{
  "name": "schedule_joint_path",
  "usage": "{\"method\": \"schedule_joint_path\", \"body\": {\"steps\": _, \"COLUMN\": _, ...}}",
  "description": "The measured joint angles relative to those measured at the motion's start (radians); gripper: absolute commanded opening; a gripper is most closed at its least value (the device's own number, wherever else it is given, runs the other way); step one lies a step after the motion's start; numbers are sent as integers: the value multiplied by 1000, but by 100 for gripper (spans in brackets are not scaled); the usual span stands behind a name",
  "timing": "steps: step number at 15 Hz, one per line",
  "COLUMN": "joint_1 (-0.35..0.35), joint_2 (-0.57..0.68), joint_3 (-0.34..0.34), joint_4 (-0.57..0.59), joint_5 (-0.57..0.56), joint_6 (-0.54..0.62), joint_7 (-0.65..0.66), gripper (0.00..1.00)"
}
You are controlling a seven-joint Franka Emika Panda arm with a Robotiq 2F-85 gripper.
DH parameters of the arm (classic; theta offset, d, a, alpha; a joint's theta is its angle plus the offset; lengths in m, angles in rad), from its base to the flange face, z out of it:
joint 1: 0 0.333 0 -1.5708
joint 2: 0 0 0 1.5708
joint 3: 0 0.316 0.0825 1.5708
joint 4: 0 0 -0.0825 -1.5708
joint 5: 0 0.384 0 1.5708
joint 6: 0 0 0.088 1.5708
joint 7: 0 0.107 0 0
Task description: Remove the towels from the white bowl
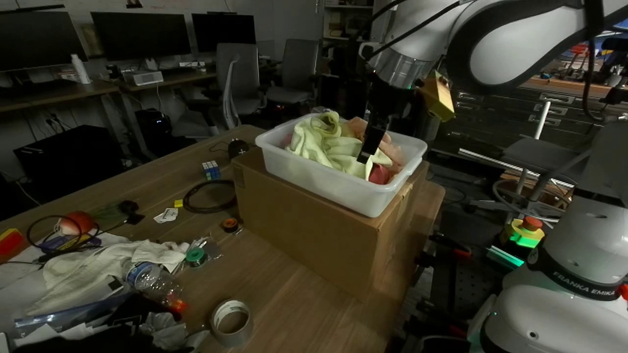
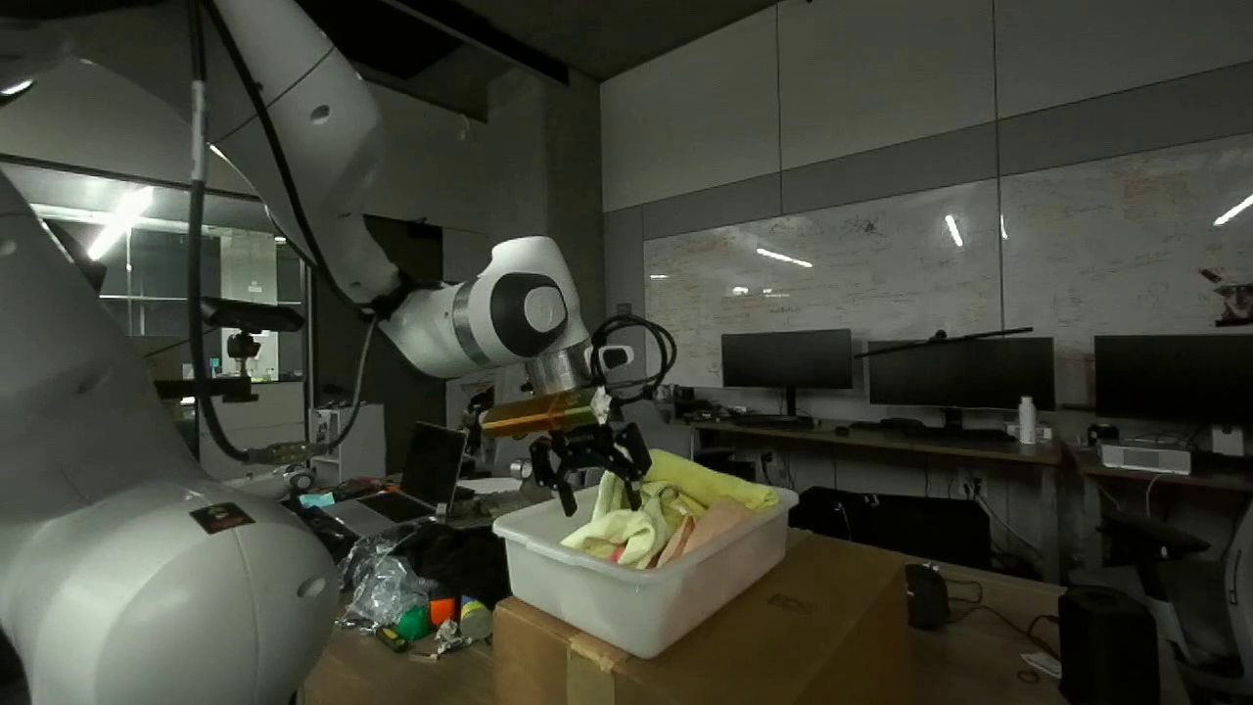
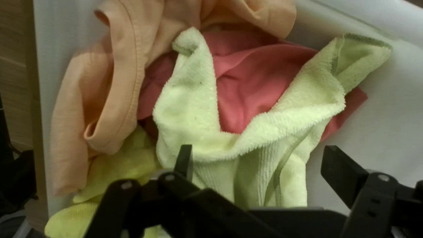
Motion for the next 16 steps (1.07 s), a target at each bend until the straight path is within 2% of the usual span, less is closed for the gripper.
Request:
{"method": "schedule_joint_path", "body": {"steps": 4, "joint_1": -4, "joint_2": 84, "joint_3": -2, "joint_4": 35, "joint_5": 0, "joint_6": -42, "joint_7": 1, "gripper": 100}}
{"method": "schedule_joint_path", "body": {"steps": 5, "joint_1": -4, "joint_2": 101, "joint_3": -3, "joint_4": 43, "joint_5": 0, "joint_6": -48, "joint_7": 1, "gripper": 75}}
{"method": "schedule_joint_path", "body": {"steps": 6, "joint_1": -4, "joint_2": 115, "joint_3": -3, "joint_4": 50, "joint_5": 0, "joint_6": -50, "joint_7": 1, "gripper": 74}}
{"method": "schedule_joint_path", "body": {"steps": 7, "joint_1": -4, "joint_2": 126, "joint_3": -4, "joint_4": 56, "joint_5": 0, "joint_6": -53, "joint_7": 1, "gripper": 68}}
{"method": "schedule_joint_path", "body": {"steps": 10, "joint_1": -4, "joint_2": 150, "joint_3": -6, "joint_4": 70, "joint_5": 0, "joint_6": -56, "joint_7": 2, "gripper": 42}}
{"method": "schedule_joint_path", "body": {"steps": 14, "joint_1": -5, "joint_2": 164, "joint_3": -10, "joint_4": 78, "joint_5": 0, "joint_6": -56, "joint_7": 2, "gripper": 13}}
{"method": "schedule_joint_path", "body": {"steps": 16, "joint_1": -5, "joint_2": 165, "joint_3": -14, "joint_4": 78, "joint_5": 0, "joint_6": -56, "joint_7": 3, "gripper": 5}}
